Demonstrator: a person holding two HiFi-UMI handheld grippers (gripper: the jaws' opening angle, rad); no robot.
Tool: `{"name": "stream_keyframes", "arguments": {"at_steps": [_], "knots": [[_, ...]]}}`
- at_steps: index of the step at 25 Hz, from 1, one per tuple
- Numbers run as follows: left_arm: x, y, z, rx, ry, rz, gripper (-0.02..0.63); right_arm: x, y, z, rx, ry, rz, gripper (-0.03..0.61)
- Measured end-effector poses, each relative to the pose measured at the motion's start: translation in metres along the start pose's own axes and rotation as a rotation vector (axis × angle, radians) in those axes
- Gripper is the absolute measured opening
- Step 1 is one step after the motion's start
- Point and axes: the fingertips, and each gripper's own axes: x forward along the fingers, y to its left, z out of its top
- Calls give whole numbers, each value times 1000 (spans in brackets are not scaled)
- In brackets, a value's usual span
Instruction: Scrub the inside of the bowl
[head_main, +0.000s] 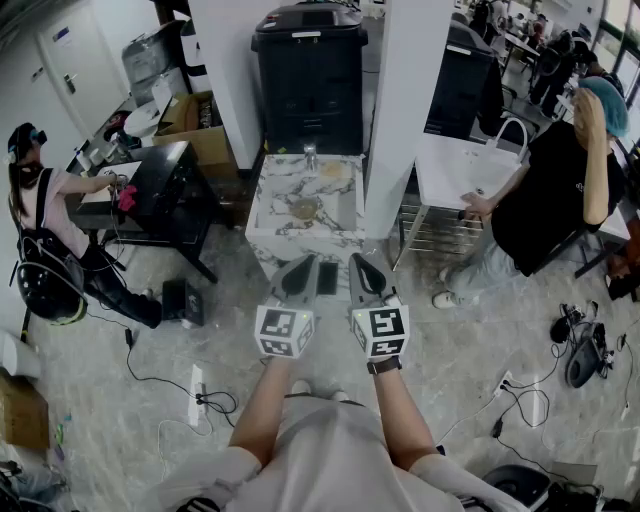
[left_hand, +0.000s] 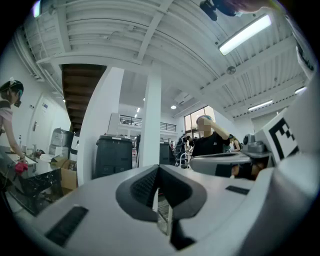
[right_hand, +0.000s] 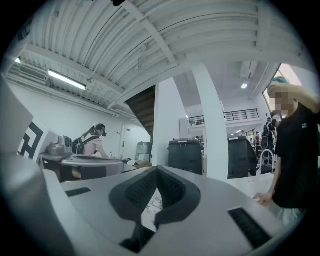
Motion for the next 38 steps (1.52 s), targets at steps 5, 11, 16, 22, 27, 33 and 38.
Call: {"name": "stream_keyframes", "arguments": {"at_steps": [5, 11, 16, 22, 27, 33, 38], "knots": [[10, 2, -9, 12, 12, -18, 12, 10, -11, -10, 15, 15, -15, 8], [32, 25, -39, 1, 64, 13, 12, 38, -25, -38, 105, 48, -18, 8], [78, 63, -62, 7, 79, 15, 12, 98, -47, -60, 119, 65, -37, 8], [164, 151, -77, -19, 86, -12, 12, 213, -65, -74, 26, 91, -60, 9], [242, 229, -60, -37, 72, -32, 12, 326, -90, -56, -19, 112, -75, 9], [299, 289, -93, 64, 192, -78, 12, 407, -89, -68, -60, 181, -67, 9], [331, 301, -151, 45, 364, -178, 12, 433, -111, -106, -65, 296, -68, 9]]}}
